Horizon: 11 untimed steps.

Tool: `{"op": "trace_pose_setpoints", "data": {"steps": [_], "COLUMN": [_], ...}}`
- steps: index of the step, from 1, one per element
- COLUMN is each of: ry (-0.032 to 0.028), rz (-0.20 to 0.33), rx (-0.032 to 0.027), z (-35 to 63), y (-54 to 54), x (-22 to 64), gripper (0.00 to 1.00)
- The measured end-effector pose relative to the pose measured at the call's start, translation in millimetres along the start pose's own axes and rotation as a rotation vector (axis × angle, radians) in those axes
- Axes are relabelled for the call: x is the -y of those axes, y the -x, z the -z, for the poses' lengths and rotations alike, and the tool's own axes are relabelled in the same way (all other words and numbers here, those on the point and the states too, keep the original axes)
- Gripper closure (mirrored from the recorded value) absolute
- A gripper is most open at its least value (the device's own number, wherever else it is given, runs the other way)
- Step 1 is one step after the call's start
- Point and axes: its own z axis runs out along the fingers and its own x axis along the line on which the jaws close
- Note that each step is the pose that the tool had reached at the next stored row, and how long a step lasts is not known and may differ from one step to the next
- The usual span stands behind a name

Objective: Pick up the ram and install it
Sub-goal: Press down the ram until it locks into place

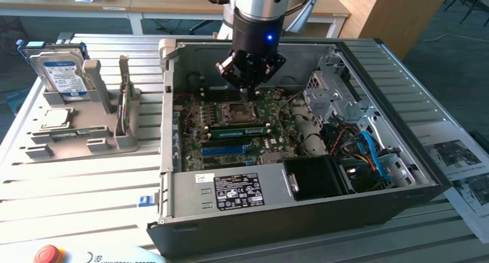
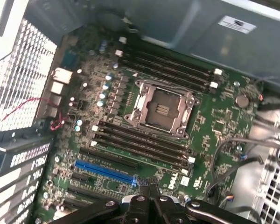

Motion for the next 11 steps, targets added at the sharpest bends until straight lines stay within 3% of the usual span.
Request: {"op": "trace_pose_setpoints", "data": {"steps": [11], "ry": [-0.0053], "rz": [-0.189], "rx": [0.0055], "z": [-0.3], "y": [0.0], "x": [-0.1], "gripper": [0.9]}}
